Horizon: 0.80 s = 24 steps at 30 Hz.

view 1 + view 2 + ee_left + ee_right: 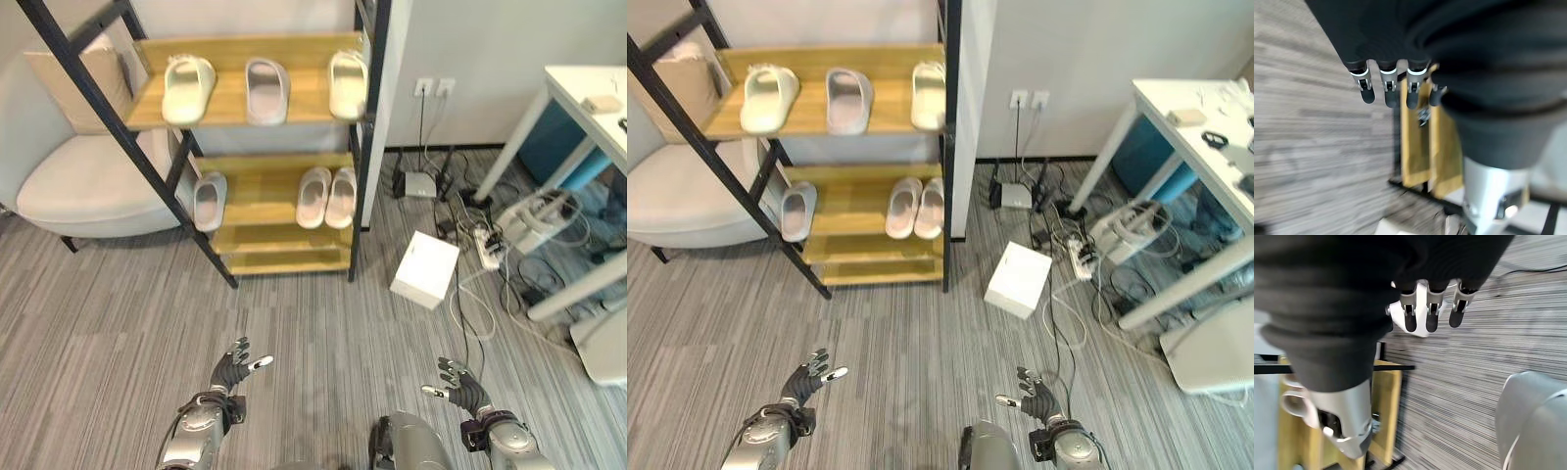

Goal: Arrange the slippers neatly on the shoe rack.

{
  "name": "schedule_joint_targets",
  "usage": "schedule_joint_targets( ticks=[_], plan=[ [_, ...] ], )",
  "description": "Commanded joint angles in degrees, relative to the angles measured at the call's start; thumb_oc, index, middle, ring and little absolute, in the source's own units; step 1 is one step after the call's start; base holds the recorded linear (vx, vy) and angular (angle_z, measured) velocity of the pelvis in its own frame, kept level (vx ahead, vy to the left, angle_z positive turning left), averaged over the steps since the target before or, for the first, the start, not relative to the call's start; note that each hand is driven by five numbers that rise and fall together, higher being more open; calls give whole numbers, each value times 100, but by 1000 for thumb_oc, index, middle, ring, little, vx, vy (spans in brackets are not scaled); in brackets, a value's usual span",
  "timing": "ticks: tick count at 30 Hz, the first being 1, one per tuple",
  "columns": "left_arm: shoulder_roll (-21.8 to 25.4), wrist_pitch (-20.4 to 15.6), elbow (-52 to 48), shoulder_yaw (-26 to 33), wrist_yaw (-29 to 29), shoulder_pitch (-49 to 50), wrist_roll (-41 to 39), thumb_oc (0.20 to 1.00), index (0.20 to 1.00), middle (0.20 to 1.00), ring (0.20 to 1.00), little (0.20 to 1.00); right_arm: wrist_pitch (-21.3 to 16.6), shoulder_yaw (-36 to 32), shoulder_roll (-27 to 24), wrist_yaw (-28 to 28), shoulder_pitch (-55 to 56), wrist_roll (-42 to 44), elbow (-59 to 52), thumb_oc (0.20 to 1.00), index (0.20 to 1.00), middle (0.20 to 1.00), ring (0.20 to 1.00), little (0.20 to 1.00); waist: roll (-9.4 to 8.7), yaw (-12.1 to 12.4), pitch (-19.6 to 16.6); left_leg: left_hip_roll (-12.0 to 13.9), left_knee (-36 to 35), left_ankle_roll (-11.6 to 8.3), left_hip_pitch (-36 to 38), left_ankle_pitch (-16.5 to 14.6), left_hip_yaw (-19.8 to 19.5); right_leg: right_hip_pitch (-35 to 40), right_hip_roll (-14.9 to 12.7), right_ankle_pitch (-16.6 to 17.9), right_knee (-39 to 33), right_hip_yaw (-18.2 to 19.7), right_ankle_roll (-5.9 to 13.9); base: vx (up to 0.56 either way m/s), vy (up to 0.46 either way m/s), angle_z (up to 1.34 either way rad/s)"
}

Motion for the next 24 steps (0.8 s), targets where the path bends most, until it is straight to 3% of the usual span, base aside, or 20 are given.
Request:
schedule_joint_targets(
  ticks=[1,5,13,15,17,18,19,20,24],
  plan=[
    [321,-205,-487,9,-13,-190,269,1000,1000,1000,1000,1000,-96,-192,2,-58,-337,-14,-122,1000,1000,1000,1000,1000,-220,138,444,577,-755,313,-1218,472,166,1469,-274,126,-850,816,1437,283,-203,48],
    [180,-183,-315,-50,-39,-173,269,1000,1000,1000,1000,1000,-116,-214,-22,0,-218,90,-105,1000,1000,1000,1000,1000,-309,138,262,642,-598,181,-1126,244,76,1863,-163,90,-1160,915,1201,324,-181,45],
    [125,-143,-196,-186,-82,-176,265,1000,1000,1000,1000,1000,-121,-226,-113,58,-158,182,-151,1000,1000,1000,1000,1000,-292,89,79,739,-622,27,-982,205,-110,2113,-103,-95,-1252,750,1034,151,-86,12],
    [132,-153,-184,-181,-104,-166,302,1000,1000,1000,1000,1000,-141,-198,-82,92,-143,196,-118,1000,1000,1000,1000,1000,-308,98,126,695,-96,-77,-1150,246,-47,2276,-108,-105,-1389,774,975,55,-61,17],
    [160,-154,-193,-184,-103,-223,275,1000,1000,1000,1000,1000,-156,-165,-86,86,-207,243,-149,1000,1000,1000,1000,1000,-378,198,365,397,1246,-181,-1928,391,-52,2387,-190,-6,-1537,774,965,-96,-5,1],
    [151,-147,-192,-168,-101,-248,264,1000,1000,1000,1000,1000,-150,-147,-105,80,-252,217,-118,1000,1000,1000,1000,1000,-413,212,403,405,1122,-140,-2084,260,-18,2403,-242,-7,-1561,730,995,-92,26,5],
    [147,-110,-223,-217,-56,-259,304,1000,1000,1000,1000,1000,-140,-160,-154,-28,-320,169,-81,1000,1000,1000,1000,1000,-483,159,385,618,111,-34,-2343,566,92,2393,-328,-8,-1591,567,1030,9,114,49],
    [147,-128,-169,-226,-26,-256,295,1000,1000,1000,1000,1000,-98,-165,-149,-55,-345,145,-43,1000,1000,1000,1000,1000,-384,163,308,776,-820,-5,-2130,818,10,2388,-271,-78,-1620,601,1019,60,178,67],
    [79,-107,-96,-281,-67,-171,352,1000,1000,1000,1000,1000,-81,-141,-68,-38,-264,17,-23,1000,1000,1000,1000,1000,-279,74,91,759,-856,9,-1869,867,1,2470,-325,-133,-1540,683,1039,130,186,-5]
  ],
)
